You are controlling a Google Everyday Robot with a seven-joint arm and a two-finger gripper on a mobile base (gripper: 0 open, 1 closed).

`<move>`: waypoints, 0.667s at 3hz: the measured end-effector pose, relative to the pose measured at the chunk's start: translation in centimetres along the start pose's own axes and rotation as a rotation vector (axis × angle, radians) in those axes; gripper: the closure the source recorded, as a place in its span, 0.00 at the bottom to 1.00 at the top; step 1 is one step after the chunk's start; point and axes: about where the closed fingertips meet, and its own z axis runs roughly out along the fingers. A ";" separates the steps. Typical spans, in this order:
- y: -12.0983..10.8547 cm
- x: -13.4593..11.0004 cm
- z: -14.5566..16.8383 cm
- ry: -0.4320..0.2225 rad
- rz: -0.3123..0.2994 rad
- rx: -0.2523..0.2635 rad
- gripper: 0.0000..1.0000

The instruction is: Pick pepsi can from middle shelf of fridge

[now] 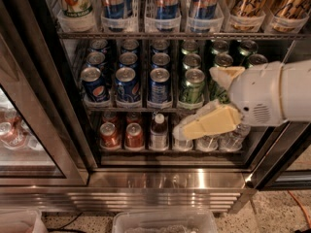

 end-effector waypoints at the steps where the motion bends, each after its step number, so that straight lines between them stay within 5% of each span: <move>1: -1.2 -0.8 1.5 -0.204 0.033 0.055 0.00; 2: -0.1 -3.6 1.7 -0.297 0.001 0.047 0.00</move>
Offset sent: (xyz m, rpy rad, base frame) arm 0.0151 0.0070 -0.0027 0.1352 -0.0789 -0.0380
